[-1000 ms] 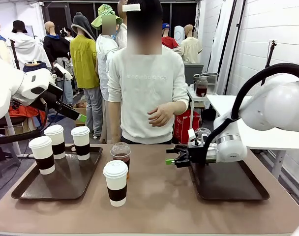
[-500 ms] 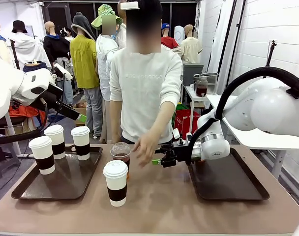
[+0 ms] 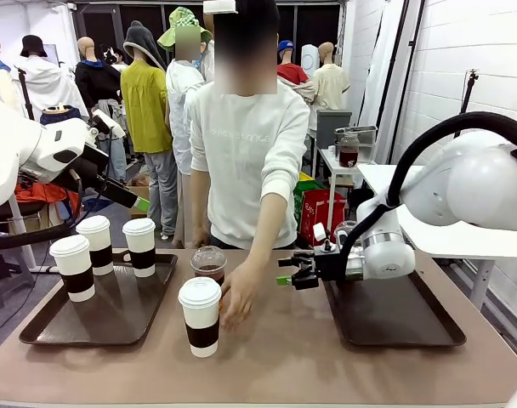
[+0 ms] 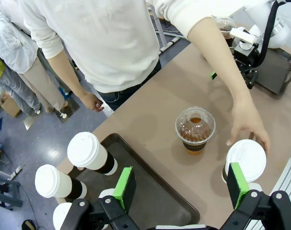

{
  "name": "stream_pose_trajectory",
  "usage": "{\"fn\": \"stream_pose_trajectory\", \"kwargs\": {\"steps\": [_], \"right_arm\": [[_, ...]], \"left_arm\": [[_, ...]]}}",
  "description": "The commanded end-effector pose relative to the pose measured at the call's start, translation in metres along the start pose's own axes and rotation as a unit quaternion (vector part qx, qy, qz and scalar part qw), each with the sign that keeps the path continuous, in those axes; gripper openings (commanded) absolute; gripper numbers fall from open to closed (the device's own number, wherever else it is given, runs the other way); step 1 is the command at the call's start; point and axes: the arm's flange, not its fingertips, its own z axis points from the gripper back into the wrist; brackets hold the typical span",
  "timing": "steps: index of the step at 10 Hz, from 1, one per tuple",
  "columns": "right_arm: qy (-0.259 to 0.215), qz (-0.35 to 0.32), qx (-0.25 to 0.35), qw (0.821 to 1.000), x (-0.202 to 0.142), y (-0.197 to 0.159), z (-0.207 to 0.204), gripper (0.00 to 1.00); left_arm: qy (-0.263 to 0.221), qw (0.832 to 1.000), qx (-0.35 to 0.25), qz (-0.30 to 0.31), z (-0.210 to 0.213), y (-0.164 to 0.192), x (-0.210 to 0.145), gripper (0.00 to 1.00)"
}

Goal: Distribute the coffee onto the tray.
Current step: Pick up another iced Americano from the middle of the table and place it on the right Handle tray.

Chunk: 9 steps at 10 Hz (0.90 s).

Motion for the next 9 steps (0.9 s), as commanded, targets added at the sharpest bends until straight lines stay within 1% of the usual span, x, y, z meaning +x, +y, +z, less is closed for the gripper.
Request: {"fn": "stream_pose_trajectory", "kwargs": {"steps": [1, 5, 9], "right_arm": [[-0.012, -0.002, -0.022, 1.000, -0.001, 0.019, 0.016, 1.00], [-0.016, -0.008, -0.014, 1.000, -0.007, 0.037, 0.047, 1.00], [-0.003, -0.007, 0.000, 1.000, -0.007, 0.040, 0.053, 1.00]], "left_arm": [[-0.001, 1.000, -0.002, 0.002, 0.001, 0.001, -0.001, 1.00], [-0.001, 1.000, -0.002, 0.002, 0.001, 0.001, -0.001, 1.00], [-0.001, 1.000, -0.002, 0.002, 0.001, 0.001, -0.001, 1.00]]}}
